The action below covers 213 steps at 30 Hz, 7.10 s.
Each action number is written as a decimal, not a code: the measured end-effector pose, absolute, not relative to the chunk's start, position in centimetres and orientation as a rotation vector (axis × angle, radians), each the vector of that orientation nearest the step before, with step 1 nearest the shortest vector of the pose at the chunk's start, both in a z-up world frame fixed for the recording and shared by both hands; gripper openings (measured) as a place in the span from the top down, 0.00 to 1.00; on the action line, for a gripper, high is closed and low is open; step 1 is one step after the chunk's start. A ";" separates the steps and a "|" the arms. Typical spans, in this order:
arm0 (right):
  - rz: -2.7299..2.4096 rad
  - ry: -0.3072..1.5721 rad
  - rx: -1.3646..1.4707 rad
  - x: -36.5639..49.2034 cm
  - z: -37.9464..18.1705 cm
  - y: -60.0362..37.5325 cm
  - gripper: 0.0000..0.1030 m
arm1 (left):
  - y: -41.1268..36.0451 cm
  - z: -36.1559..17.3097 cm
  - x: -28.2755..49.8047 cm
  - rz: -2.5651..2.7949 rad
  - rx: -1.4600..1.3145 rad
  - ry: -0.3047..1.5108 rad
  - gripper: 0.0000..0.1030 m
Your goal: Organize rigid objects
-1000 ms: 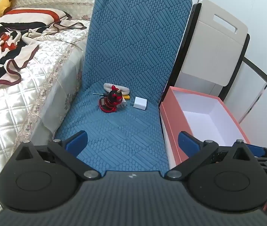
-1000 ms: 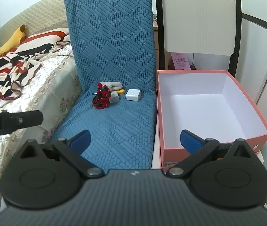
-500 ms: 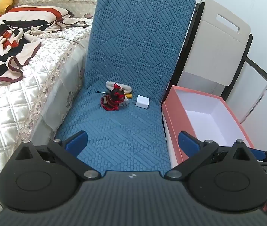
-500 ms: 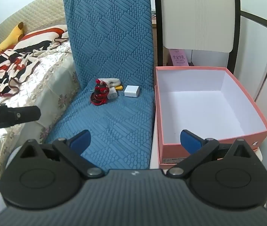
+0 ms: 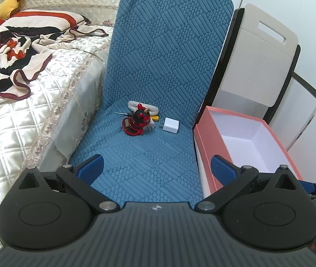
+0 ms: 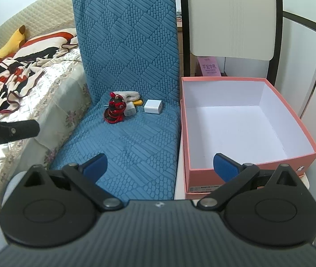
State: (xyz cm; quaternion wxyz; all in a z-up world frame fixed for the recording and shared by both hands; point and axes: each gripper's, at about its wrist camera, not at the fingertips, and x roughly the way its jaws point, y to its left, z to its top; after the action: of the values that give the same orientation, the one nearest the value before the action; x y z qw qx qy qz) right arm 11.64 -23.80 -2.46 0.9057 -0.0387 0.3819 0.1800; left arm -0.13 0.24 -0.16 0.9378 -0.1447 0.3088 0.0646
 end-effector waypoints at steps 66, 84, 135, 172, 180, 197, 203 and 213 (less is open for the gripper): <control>0.397 0.798 -0.047 16.5 -7.8 -22.1 0.00 | 1.4 -7.0 8.8 0.128 -0.233 0.702 0.00; 0.412 0.797 -0.105 21.3 -11.8 -17.4 0.00 | 5.6 -13.0 16.7 0.131 -0.271 0.721 0.00; 0.415 0.968 0.000 45.0 -21.2 -9.7 0.31 | 10.8 -18.4 32.8 0.037 -0.380 0.823 0.17; 0.411 1.047 -0.072 44.0 -21.8 -11.3 0.49 | 9.9 -18.2 32.4 0.106 -0.420 0.835 0.38; 0.416 1.012 -0.084 39.9 -19.9 -12.4 0.49 | 9.8 -17.2 29.1 0.118 -0.481 0.826 0.40; 0.450 0.941 -0.146 31.3 -17.7 -12.1 0.49 | 10.0 -15.6 21.6 0.131 -0.543 0.803 0.40; 0.449 0.906 -0.154 28.4 -16.4 -13.3 0.49 | 9.7 -15.3 19.1 0.119 -0.577 0.805 0.40; 0.462 0.879 -0.114 25.6 -12.8 -15.0 0.49 | 8.8 -11.1 16.9 0.071 -0.595 0.766 0.40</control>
State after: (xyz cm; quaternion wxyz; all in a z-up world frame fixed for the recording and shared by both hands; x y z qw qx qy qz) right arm 25.60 -15.02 -12.82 0.8776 -0.0549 0.4216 0.2214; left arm 16.92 8.76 -11.13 0.8842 -0.2858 0.3680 0.0342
